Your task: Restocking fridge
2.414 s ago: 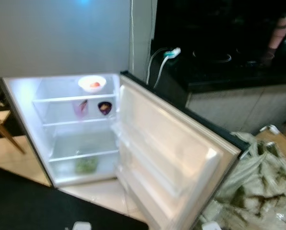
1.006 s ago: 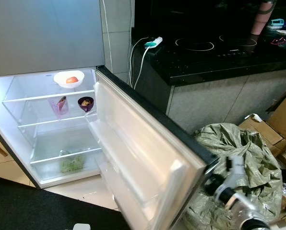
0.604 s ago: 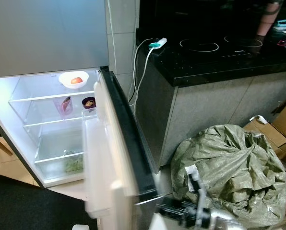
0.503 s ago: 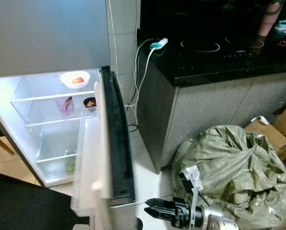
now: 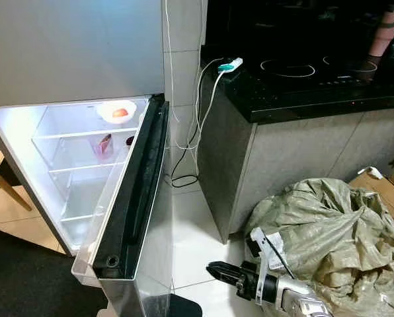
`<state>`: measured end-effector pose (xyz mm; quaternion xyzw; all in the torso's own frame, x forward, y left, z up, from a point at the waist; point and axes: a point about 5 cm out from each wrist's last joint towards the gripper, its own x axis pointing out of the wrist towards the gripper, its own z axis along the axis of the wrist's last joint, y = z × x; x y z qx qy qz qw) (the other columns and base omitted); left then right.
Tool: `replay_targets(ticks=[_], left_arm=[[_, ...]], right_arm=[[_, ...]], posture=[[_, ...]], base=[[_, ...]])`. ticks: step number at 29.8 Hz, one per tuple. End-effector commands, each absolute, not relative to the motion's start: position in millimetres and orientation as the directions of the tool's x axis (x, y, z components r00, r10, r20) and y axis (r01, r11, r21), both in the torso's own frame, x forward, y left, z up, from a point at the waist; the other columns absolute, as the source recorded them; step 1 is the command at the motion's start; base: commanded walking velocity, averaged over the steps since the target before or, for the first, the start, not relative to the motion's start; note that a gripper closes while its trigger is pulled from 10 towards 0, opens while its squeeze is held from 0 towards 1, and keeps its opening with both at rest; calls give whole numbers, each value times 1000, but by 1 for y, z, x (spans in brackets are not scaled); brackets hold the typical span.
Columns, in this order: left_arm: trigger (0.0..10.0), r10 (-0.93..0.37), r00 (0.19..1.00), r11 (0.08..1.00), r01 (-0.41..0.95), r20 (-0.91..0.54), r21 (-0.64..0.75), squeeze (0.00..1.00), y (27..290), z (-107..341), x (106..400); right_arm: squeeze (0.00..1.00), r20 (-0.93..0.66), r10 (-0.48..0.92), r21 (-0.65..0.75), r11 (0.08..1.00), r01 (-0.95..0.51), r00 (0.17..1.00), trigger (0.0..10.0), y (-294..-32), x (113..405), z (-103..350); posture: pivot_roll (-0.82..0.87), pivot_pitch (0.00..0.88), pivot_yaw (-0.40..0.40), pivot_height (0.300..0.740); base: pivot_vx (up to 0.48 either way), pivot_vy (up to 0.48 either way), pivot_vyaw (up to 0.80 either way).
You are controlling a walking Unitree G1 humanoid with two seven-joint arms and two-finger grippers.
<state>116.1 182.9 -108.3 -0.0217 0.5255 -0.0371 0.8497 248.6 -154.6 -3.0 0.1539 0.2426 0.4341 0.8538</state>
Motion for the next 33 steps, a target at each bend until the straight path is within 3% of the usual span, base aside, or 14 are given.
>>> replay_targets(ticks=[1,9,33], left_arm=[[10000,-95,389,995,56,-916,-79,0,180,-113,102],[10000,-79,387,997,52,-919,-64,0,181,-113,101],[10000,-56,381,998,47,-923,-41,0,182,-114,99]], right_arm=[[0,-344,788,452,616,-646,511,10000,-156,244,-11],[0,-428,710,398,704,-589,559,10000,-167,236,-24],[0,-377,724,308,686,-659,578,10000,-158,256,-9]], posture=[[-58,0,-19,740],[-58,0,-21,740],[-63,0,-23,740]], base=[[0,0,0],[0,0,542],[0,0,800]])
